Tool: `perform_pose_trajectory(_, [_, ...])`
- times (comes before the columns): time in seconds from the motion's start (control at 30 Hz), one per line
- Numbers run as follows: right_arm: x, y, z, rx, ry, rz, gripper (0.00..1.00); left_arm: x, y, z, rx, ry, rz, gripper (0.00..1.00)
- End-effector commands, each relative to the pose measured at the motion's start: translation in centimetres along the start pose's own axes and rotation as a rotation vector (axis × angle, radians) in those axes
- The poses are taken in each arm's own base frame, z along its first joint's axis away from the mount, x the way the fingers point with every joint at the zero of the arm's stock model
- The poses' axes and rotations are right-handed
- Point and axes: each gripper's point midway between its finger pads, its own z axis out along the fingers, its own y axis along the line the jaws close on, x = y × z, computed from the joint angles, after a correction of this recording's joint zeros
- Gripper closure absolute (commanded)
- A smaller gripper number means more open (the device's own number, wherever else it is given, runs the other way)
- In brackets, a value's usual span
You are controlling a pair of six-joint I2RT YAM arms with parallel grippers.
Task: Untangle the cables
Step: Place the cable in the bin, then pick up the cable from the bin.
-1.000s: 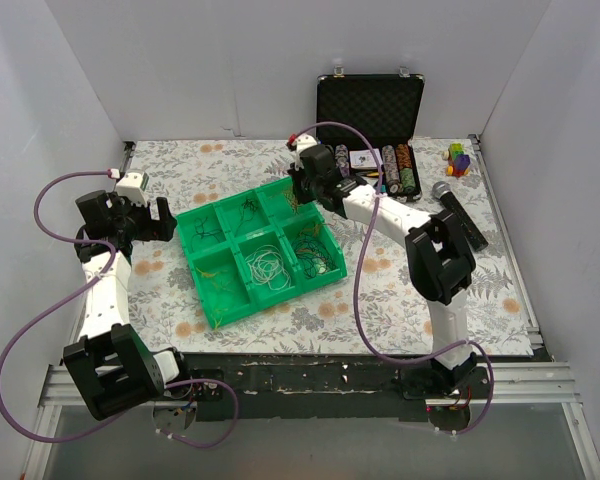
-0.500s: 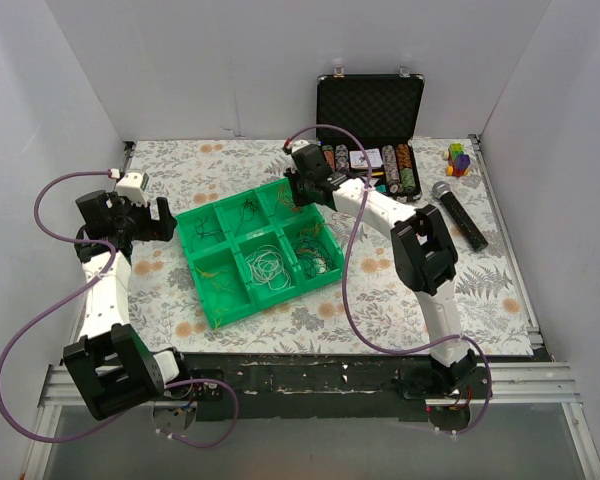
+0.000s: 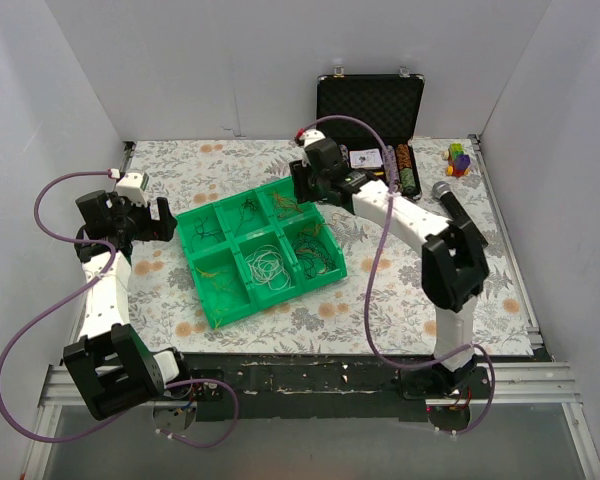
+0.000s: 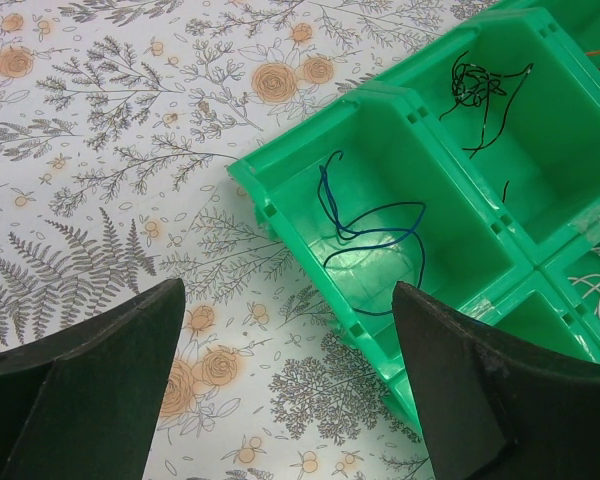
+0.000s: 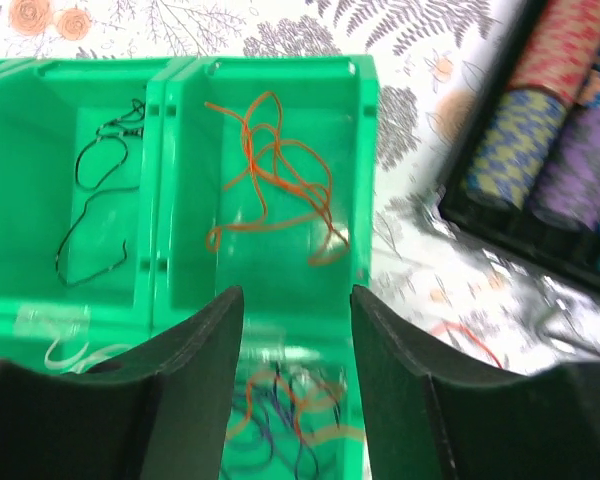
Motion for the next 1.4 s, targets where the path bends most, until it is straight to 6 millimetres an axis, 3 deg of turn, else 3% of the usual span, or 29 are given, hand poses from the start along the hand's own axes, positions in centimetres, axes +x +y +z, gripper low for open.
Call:
perform_pose_trajectory(0.0, [-1.3, -1.1, -5.2, 0.024, -0.083, 0.075, 0.43, -0.5, 0.1, -0.2, 0.004, -0.013, 0.020, 0.15])
perform_pose_trajectory(0.13, [2.6, -2.5, -6.9, 0.017, -0.027, 0.201, 0.40, -0.3, 0.1, -0.2, 0.001, -0.012, 0.026, 0.15])
perform_pose_trajectory(0.3, [5.7, -3.7, -8.2, -0.081, 0.016, 0.403, 0.35, -0.2, 0.2, -0.3, -0.006, -0.010, 0.047, 0.14])
perform_pose_trajectory(0.43, [6.1, -4.0, -8.5, -0.166, 0.008, 0.521, 0.30, 0.0, 0.1, -0.1, 0.007, -0.006, 0.040, 0.14])
perform_pose_trajectory(0.77, [5.0, -3.6, -6.5, -0.298, -0.009, 0.711, 0.28, 0.5, 0.2, 0.4, 0.016, 0.011, 0.033, 0.14])
perform_pose_trajectory(0.93, [6.9, -3.3, -5.4, -0.317, 0.064, 0.796, 0.28, 0.5, 0.3, 0.4, 0.010, 0.014, 0.040, 0.14])
perform_pose_trajectory(1.13, [9.1, -3.7, -5.7, -0.269, 0.097, 0.835, 0.28, 0.7, 0.4, 0.5, 0.011, 0.017, 0.044, 0.14])
perform_pose_trajectory(1.37, [9.3, -4.0, -5.2, -0.264, 0.072, 0.899, 0.27, 0.5, 0.4, 0.5, 0.008, 0.013, 0.045, 0.14])
